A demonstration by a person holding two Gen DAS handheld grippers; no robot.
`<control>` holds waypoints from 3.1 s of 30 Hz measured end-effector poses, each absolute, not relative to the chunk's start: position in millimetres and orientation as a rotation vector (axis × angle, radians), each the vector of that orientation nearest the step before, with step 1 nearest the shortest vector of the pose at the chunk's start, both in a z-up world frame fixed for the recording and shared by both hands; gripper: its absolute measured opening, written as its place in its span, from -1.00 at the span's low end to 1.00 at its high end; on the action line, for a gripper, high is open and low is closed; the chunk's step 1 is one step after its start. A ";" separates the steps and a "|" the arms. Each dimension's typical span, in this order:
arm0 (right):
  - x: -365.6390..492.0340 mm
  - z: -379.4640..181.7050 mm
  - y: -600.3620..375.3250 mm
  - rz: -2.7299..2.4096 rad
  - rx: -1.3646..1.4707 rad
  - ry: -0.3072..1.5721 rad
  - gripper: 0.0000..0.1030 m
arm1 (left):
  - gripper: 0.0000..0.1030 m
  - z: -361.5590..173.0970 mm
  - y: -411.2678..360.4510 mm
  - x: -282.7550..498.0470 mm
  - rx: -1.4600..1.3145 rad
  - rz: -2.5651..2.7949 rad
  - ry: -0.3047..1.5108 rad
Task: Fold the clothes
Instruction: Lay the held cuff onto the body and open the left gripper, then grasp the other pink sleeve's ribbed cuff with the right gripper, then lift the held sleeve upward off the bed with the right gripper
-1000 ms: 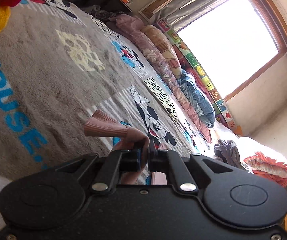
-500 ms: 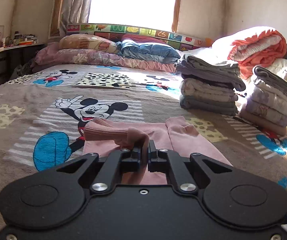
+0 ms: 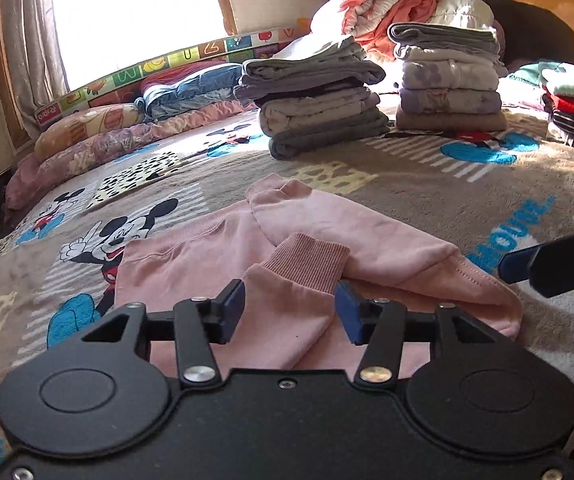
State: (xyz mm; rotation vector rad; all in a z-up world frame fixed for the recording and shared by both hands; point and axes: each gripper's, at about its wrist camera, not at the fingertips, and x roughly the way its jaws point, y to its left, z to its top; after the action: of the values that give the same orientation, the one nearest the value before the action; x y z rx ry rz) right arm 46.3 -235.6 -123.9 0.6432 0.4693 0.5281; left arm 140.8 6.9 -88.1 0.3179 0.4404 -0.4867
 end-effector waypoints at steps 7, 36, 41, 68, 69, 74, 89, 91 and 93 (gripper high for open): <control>67.6 -116.1 -189.0 0.549 0.676 0.514 0.44 | 0.00 -70.1 93.7 127.7 -0.050 -0.338 0.394; 178.5 -153.4 -135.5 0.085 0.966 0.584 0.32 | -0.02 -70.4 195.4 125.3 -0.362 -0.245 0.376; 183.3 -150.7 -131.7 0.095 0.906 0.586 -0.44 | -0.02 -75.9 201.9 130.9 -0.393 -0.260 0.424; 177.4 -49.6 -186.5 0.273 0.869 0.393 -0.87 | -0.33 -113.3 69.8 84.8 0.249 -0.303 0.515; 177.1 -48.3 -188.0 0.276 0.864 0.391 -0.87 | -0.36 -113.8 66.9 82.9 0.270 -0.303 0.501; 173.1 -45.1 -197.9 0.288 0.860 0.377 -0.87 | -0.73 -118.0 51.8 76.8 0.398 -0.304 0.445; 156.2 -72.5 -244.7 0.278 0.919 0.361 -0.87 | -0.78 -142.0 9.8 63.4 0.724 -0.288 0.340; 154.4 -76.5 -250.0 0.279 0.925 0.361 -0.87 | -0.78 -144.6 6.3 61.2 0.749 -0.291 0.333; 152.7 -80.7 -255.6 0.278 0.932 0.360 -0.87 | -0.78 -147.6 2.0 59.7 0.760 -0.299 0.332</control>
State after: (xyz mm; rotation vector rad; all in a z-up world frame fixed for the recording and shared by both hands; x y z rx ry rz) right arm 152.7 -255.6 -80.7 0.9319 0.3599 0.2781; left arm 59.7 2.0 -147.6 0.7603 0.3323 -0.2992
